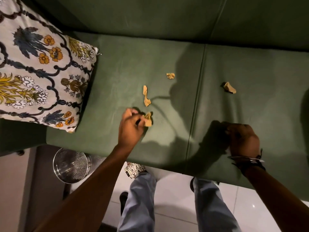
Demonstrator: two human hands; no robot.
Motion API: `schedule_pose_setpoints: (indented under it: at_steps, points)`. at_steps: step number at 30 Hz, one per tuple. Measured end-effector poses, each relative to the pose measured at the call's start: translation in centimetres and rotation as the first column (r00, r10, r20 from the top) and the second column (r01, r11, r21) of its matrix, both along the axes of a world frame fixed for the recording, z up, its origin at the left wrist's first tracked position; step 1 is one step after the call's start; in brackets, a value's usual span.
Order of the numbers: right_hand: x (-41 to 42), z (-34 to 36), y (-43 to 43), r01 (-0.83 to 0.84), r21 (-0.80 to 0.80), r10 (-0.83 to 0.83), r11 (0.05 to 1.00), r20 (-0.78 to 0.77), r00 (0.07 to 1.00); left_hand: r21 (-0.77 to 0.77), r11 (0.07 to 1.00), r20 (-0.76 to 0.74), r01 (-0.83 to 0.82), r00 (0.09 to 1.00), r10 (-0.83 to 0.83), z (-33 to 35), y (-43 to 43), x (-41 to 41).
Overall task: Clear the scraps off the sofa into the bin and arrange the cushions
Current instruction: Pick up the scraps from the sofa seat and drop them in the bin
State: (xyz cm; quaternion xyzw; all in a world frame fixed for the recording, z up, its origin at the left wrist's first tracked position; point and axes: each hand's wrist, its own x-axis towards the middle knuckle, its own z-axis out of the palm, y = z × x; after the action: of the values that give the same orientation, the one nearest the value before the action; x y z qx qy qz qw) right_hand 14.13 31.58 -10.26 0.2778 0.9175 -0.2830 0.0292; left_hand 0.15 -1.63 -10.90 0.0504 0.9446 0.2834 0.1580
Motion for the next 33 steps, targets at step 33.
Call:
schedule_pose_setpoints:
  at_steps: [33]
  points:
    - [-7.8,-2.4,-54.2,-0.317,-0.65,0.561,0.69,0.204,0.802,0.065,0.17,0.276,-0.983,0.181,0.944,-3.0,-36.2,10.6]
